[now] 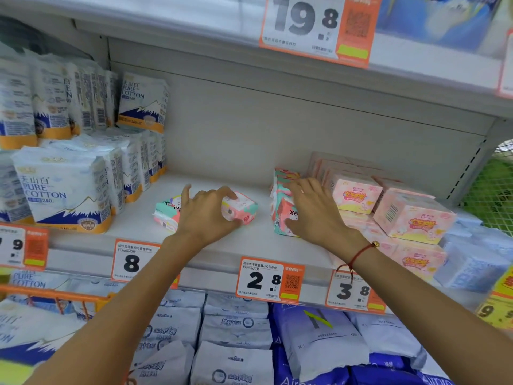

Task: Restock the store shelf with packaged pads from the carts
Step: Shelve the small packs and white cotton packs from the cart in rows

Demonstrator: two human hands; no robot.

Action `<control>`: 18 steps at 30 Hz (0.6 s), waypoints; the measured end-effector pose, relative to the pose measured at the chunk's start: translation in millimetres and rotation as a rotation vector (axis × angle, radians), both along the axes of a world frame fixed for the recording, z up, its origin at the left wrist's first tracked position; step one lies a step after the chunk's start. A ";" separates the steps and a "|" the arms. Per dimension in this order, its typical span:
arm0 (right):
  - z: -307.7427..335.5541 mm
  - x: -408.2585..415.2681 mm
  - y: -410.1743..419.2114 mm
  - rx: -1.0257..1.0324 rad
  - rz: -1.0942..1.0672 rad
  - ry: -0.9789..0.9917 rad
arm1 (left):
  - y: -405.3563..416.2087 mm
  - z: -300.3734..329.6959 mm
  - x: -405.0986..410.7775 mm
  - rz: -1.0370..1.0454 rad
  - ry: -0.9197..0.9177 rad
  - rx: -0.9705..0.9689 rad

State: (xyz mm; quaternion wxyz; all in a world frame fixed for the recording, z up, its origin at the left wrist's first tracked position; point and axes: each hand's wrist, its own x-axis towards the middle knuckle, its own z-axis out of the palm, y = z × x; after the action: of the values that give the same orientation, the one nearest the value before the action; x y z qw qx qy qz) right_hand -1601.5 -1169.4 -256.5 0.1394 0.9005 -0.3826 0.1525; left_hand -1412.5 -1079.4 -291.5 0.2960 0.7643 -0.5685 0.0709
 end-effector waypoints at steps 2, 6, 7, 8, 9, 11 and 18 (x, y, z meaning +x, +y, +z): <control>1.8 2.1 7.0 0.051 0.135 -0.128 | 7.4 18.2 -6.1 0.000 0.183 -0.068; 5.0 6.3 26.3 0.390 0.289 -0.448 | 15.0 52.7 -20.4 -0.165 0.706 0.047; 6.8 4.7 30.1 0.496 0.306 -0.531 | 16.8 56.7 -24.3 -0.202 0.780 0.098; 8.5 1.6 33.1 0.598 0.321 -0.596 | 18.5 57.5 -27.4 -0.222 0.813 0.127; 10.1 -2.5 35.8 0.694 0.327 -0.630 | 19.0 55.8 -30.1 -0.226 0.806 0.139; 8.3 -8.7 38.7 0.807 0.307 -0.641 | 18.5 49.0 -36.3 -0.227 0.734 0.162; 23.2 -26.1 24.8 0.596 0.112 -0.455 | 15.4 34.0 -16.2 -0.162 0.652 -0.041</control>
State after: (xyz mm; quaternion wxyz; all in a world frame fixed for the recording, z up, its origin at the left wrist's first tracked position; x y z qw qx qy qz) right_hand -1627.6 -1144.6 -233.3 -0.2259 0.8642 -0.3814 0.2382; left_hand -1428.7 -1064.0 -257.6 0.4824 0.6928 -0.5013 -0.1897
